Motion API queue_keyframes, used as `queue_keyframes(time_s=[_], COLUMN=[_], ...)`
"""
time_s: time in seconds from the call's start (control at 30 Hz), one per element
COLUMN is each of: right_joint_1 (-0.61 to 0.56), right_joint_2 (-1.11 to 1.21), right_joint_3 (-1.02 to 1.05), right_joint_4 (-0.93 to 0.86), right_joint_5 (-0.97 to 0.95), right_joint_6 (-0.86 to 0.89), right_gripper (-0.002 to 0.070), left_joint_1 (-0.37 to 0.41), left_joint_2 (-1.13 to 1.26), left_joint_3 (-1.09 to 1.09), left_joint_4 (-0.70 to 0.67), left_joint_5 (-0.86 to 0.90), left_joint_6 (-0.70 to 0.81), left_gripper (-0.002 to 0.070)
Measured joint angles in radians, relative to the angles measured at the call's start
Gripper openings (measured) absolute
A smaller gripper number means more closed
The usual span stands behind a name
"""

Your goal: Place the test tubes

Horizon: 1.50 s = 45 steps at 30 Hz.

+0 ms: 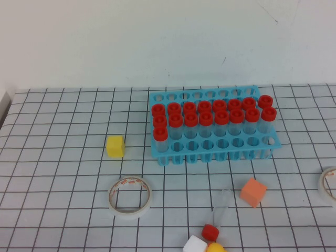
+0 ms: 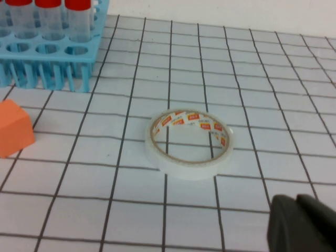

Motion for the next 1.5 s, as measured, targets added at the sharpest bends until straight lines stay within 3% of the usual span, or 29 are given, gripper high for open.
queue_keyframes(time_s=[0.13, 0.27, 0.43, 0.77, 0.87, 0.93, 1.07, 1.13, 1.33, 1.5], right_joint_1=[0.000, 0.000, 0.000, 0.000, 0.000, 0.000, 0.000, 0.000, 0.000, 0.000], right_joint_2=[0.000, 0.000, 0.000, 0.000, 0.000, 0.000, 0.042, 0.158, 0.451, 0.729], right_joint_3=[0.011, 0.011, 0.011, 0.011, -0.003, -0.060, -0.257, -0.433, -0.728, -0.865], right_joint_4=[-0.002, -0.004, -0.006, 0.049, 0.056, 0.049, 0.025, 0.029, 0.240, 0.425], right_joint_5=[-0.087, -0.342, -0.539, -0.660, -0.645, -0.549, -0.298, -0.058, 0.350, 0.529], right_joint_6=[0.000, 0.000, 0.000, -0.045, -0.055, -0.076, -0.108, -0.144, -0.534, -0.890], right_gripper=[-0.0001, -0.0001, -0.0001, -0.0001, -0.0001, -0.0001, -0.0001, -0.0001, -0.0001, -0.0001], left_joint_1=[0.000, 0.000, 0.000, 0.000, 0.000, 0.000, 0.000, 0.000, 0.000, 0.000], left_joint_2=[0.000, 0.000, 0.000, 0.000, 0.000, 0.000, 0.017, 0.083, 0.265, 0.372], left_joint_3=[0.002, 0.002, 0.002, 0.002, -0.030, -0.108, -0.279, -0.383, -0.500, -0.502], left_joint_4=[0.000, 0.000, -0.002, 0.001, 0.034, 0.066, 0.110, 0.137, 0.147, 0.125], left_joint_5=[-0.106, -0.427, -0.678, -0.852, -0.729, -0.548, -0.273, -0.124, 0.083, 0.131], left_joint_6=[0.000, 0.000, 0.002, -0.021, -0.023, -0.023, -0.023, -0.022, -0.013, -0.008], left_gripper=[-0.0001, -0.0001, -0.0001, -0.0001, -0.0001, -0.0001, -0.0001, -0.0001, -0.0001, -0.0001])
